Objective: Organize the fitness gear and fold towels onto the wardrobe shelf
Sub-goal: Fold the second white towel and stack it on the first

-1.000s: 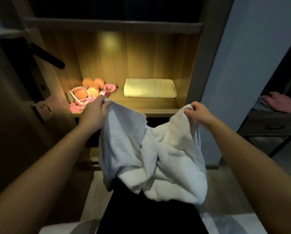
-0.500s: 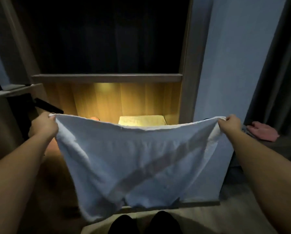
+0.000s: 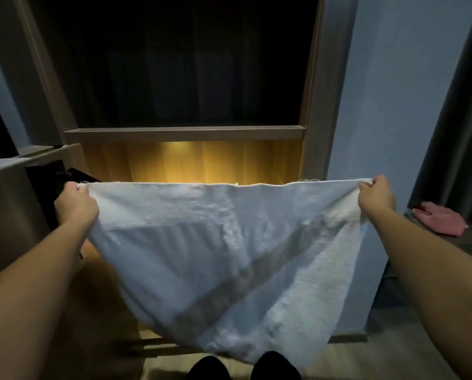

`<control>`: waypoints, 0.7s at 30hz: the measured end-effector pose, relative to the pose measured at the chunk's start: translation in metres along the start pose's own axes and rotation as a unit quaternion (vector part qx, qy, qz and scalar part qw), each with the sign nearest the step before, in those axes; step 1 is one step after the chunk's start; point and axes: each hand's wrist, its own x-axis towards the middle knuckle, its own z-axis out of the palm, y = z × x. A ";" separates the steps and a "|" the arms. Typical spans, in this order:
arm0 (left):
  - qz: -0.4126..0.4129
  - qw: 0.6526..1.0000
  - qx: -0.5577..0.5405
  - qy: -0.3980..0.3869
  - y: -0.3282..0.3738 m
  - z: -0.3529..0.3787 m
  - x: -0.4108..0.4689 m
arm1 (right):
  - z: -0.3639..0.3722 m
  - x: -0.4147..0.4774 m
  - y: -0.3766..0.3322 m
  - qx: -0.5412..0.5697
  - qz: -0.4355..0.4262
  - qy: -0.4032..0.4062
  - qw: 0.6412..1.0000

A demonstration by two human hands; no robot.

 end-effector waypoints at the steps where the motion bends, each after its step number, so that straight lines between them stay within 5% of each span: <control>1: 0.007 1.000 0.001 0.003 -0.003 0.000 -0.002 | -0.001 -0.001 0.003 -0.008 -0.003 0.001 1.000; 9: 0.005 1.000 -0.023 0.007 0.000 -0.005 -0.019 | -0.008 -0.014 0.004 0.009 0.014 -0.010 1.000; 13: 0.098 0.994 -0.012 -0.045 0.013 -0.001 -0.042 | 0.003 -0.035 -0.015 0.087 -0.002 -0.029 0.996; 17: 0.232 0.964 -0.031 -0.129 0.056 0.015 -0.084 | 0.022 -0.077 -0.059 0.137 -0.129 -0.157 0.970; 21: 0.359 0.903 -0.021 -0.234 0.099 0.030 -0.128 | 0.030 -0.130 -0.104 0.094 -0.283 -0.369 0.880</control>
